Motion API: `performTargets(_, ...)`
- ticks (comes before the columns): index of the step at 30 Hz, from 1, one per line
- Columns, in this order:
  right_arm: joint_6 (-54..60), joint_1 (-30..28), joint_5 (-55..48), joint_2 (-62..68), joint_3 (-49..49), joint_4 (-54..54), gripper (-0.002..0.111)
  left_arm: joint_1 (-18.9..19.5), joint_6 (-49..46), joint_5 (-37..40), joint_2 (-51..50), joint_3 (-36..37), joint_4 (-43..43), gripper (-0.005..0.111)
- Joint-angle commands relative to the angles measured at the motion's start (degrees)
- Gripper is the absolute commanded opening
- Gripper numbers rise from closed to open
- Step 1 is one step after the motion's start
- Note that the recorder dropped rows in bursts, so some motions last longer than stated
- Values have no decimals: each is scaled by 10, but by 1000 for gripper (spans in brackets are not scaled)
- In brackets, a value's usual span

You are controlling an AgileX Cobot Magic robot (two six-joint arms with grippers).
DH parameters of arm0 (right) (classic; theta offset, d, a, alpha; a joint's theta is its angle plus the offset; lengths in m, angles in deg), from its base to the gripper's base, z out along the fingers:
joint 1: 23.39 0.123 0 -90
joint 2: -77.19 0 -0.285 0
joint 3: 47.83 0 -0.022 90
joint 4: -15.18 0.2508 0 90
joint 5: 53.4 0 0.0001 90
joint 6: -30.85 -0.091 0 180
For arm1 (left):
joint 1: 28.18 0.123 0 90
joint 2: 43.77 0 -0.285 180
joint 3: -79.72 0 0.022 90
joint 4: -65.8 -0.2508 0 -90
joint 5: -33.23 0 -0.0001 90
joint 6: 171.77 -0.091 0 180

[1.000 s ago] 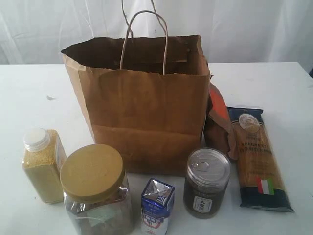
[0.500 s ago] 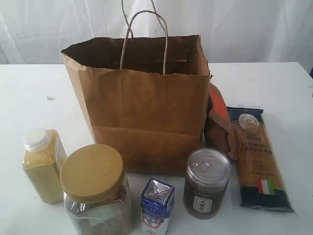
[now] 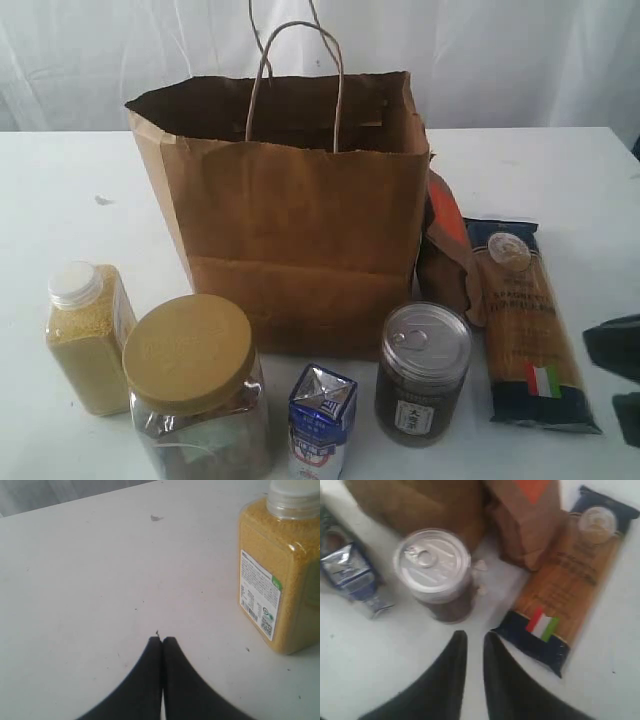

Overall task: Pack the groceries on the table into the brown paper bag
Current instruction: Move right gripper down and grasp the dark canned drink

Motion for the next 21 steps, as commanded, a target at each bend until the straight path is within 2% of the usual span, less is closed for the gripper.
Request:
performTargets(1, 66, 2, -4, 42, -22, 61, 48, 2, 0, -1, 3, 2, 7, 0)
performTargets(3, 66, 2, 3, 66, -33, 61, 67, 2, 0, -1, 3, 2, 7, 0)
performTargets(5, 75, 2, 3, 101, -51, 64, 80, 2, 0, -1, 3, 2, 7, 0)
performTargets(8, 95, 4, -7, 157, -90, 84, 81, 2, 0, -1, 3, 2, 7, 0)
performTargets(15, 104, 52, -11, 289, -153, 85, 81, 2, 0, -1, 3, 2, 7, 0)
performTargets(21, 104, 74, -9, 377, -181, 37, 81, 2, 0, -1, 3, 2, 7, 0)
